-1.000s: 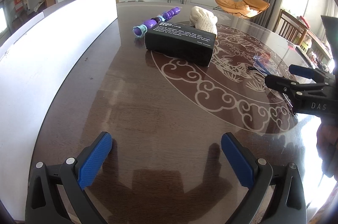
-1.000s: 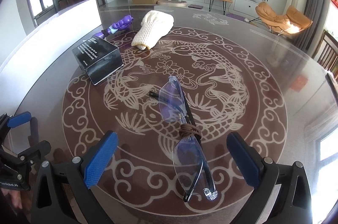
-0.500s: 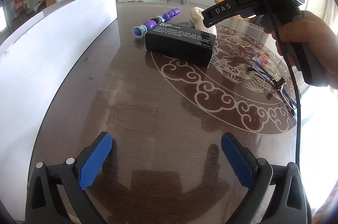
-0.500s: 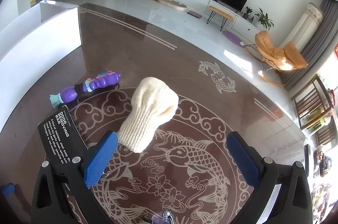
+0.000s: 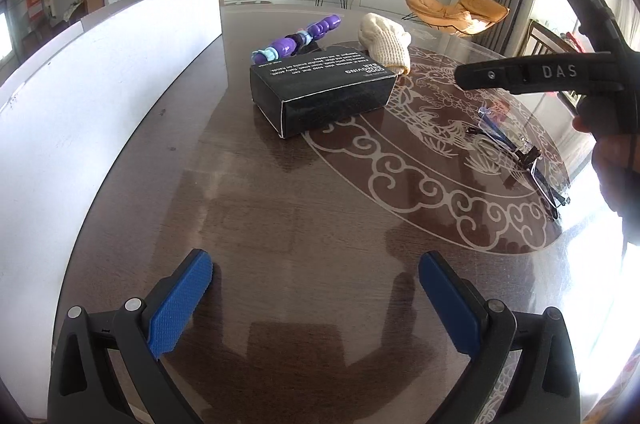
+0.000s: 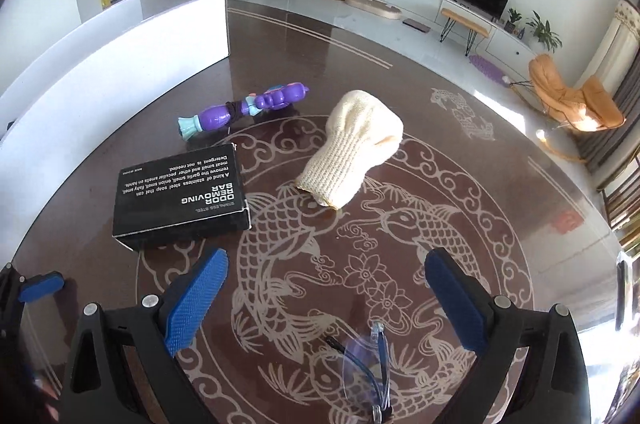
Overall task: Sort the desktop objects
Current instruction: 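Grasp the black odor removing bar box with the left gripper while the right gripper holds the glasses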
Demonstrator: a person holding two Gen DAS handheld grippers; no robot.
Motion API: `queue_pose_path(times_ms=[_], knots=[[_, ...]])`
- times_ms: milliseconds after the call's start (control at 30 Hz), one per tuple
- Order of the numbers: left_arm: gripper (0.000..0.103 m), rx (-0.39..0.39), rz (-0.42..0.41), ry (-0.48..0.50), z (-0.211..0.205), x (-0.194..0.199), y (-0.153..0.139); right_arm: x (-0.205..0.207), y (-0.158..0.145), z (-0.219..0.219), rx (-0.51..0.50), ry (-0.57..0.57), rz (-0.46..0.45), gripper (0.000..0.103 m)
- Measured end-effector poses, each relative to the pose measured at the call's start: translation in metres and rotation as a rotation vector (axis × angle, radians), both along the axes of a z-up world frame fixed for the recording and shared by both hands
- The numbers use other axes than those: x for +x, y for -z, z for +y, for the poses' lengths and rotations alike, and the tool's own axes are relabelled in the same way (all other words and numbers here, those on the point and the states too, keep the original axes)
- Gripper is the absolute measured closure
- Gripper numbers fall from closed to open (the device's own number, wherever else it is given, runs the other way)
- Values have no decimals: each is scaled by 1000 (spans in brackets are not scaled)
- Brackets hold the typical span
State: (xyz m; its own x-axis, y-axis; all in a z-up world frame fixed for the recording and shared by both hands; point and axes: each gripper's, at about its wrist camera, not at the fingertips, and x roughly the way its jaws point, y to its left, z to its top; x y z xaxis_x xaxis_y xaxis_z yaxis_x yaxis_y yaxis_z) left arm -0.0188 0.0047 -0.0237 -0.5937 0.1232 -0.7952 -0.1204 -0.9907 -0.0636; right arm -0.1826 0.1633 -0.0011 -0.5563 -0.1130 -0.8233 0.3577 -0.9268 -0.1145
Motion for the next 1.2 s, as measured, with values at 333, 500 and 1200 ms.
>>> queue_pose_path(times_ms=[333,500,1200], knots=[[0,-28,-8,8,2,3,2,67,45,58,-45,24,-104,3],[0,72,-31,-23,-3,-1,-5,73,49,68,-108,73,-60,0],[45,-90,-70,-169,26,-124,-6,76,49,67,-112,71,-11,0]])
